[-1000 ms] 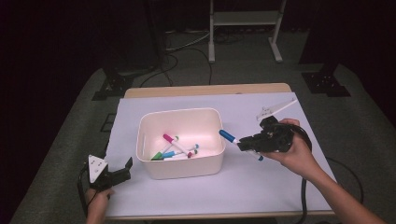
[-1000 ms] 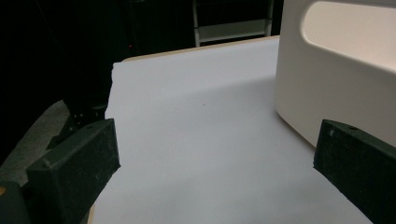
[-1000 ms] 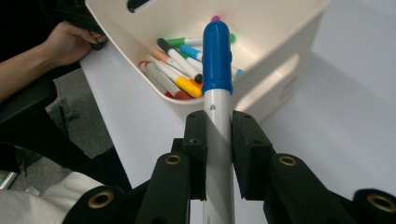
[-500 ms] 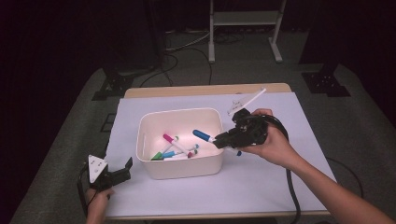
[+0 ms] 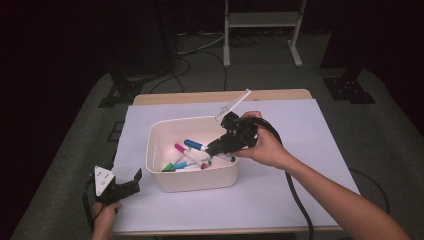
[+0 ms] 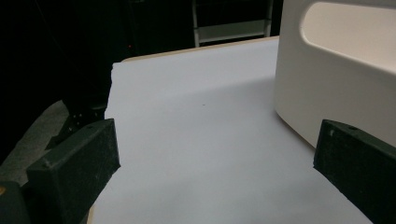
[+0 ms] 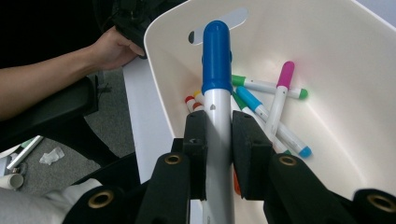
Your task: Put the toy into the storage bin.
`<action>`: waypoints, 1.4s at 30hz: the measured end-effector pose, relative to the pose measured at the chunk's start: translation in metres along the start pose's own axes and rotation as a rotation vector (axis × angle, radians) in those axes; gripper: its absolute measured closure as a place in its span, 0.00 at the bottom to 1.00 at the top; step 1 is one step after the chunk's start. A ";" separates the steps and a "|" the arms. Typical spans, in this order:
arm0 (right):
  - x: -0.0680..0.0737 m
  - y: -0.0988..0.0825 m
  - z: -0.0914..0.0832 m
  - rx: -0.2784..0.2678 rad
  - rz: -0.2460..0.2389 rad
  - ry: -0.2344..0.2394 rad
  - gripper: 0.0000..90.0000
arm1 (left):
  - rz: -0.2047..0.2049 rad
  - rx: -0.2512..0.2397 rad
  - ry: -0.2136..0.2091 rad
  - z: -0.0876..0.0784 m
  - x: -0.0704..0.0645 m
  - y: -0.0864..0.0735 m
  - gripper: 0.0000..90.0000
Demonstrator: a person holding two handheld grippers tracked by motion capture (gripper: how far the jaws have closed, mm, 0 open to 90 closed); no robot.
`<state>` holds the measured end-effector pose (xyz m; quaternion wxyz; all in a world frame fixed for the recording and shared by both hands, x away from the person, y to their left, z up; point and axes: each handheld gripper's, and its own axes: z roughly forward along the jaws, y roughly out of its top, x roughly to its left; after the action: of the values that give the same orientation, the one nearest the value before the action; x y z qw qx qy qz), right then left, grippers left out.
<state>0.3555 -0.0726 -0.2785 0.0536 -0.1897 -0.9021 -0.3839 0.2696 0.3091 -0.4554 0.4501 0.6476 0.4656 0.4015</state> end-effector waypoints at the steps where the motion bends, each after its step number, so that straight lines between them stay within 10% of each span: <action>1: -0.002 0.002 0.003 0.002 -0.004 0.007 0.84 | -0.001 0.000 0.000 0.000 0.000 0.000 0.00; 22: -0.009 0.026 0.079 0.140 -0.064 0.079 0.84 | -0.002 -0.005 0.000 0.000 0.000 0.000 0.00; 42: -0.012 0.029 0.099 0.210 -0.076 0.077 0.68 | -0.003 -0.002 -0.001 0.000 0.000 0.000 0.00</action>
<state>0.3830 0.0129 -0.3314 0.0934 -0.1338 -0.9412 -0.2959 0.2697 0.3095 -0.4554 0.4516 0.6468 0.4659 0.4009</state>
